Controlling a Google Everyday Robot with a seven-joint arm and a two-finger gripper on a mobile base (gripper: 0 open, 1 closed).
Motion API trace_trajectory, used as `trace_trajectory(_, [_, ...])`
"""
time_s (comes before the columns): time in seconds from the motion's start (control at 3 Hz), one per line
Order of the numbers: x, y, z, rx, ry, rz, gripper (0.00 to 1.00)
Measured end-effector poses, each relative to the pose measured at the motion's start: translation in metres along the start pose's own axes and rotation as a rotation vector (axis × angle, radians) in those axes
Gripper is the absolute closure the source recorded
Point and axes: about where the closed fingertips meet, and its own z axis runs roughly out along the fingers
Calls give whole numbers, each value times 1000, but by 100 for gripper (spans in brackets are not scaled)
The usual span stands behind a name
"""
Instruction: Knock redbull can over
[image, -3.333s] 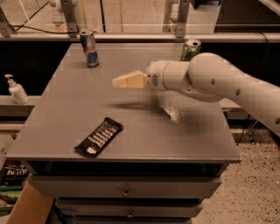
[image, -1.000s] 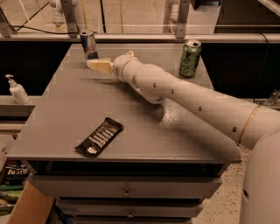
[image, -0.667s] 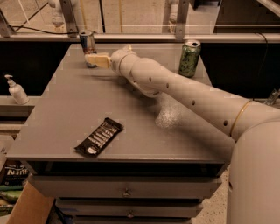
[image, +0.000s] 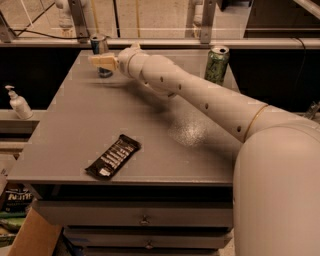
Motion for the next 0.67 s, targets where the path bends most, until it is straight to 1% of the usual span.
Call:
trace_trajectory(0.33, [-4, 22, 17, -55, -2, -3, 0])
trace_trajectory(0.67, [-2, 40, 24, -98, -2, 8, 18])
